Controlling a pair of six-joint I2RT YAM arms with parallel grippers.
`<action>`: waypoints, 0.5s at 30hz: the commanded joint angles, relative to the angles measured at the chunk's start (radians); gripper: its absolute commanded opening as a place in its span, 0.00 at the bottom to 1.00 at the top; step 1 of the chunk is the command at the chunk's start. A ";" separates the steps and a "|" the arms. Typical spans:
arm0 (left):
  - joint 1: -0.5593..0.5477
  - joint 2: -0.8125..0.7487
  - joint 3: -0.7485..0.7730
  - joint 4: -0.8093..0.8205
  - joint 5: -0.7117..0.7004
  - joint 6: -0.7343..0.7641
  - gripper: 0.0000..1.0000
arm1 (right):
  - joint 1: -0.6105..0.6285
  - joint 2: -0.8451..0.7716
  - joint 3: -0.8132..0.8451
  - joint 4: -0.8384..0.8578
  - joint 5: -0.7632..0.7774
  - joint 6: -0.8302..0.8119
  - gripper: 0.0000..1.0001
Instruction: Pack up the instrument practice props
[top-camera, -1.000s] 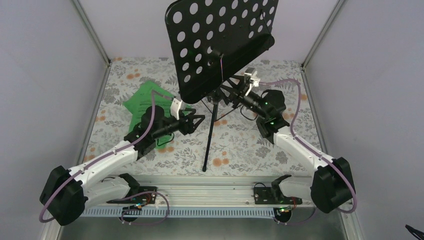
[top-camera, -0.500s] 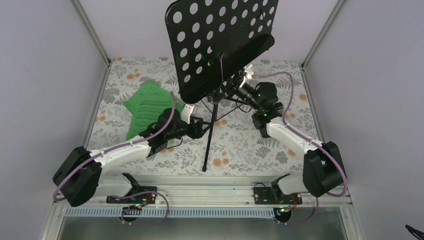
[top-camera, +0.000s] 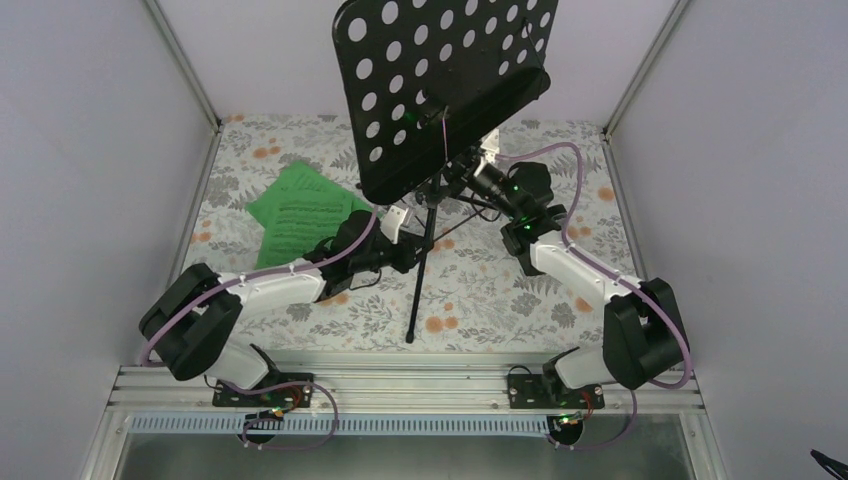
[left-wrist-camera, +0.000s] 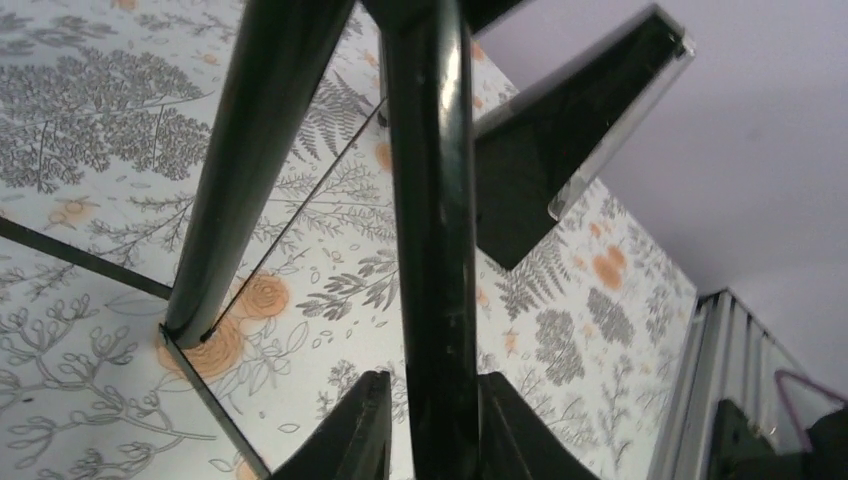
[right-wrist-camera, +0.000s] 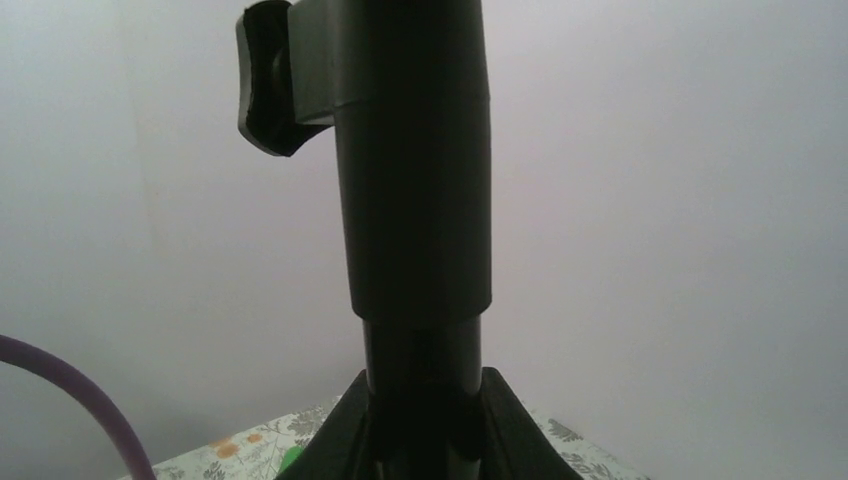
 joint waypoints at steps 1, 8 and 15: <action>0.000 0.037 0.040 0.042 -0.008 0.027 0.15 | 0.009 -0.027 0.017 0.011 0.008 0.088 0.04; -0.001 -0.014 0.038 0.083 -0.069 0.075 0.02 | 0.019 -0.075 0.014 -0.026 -0.010 0.088 0.04; -0.002 -0.098 0.073 0.137 -0.134 0.137 0.02 | 0.050 -0.108 0.005 -0.050 -0.009 0.095 0.04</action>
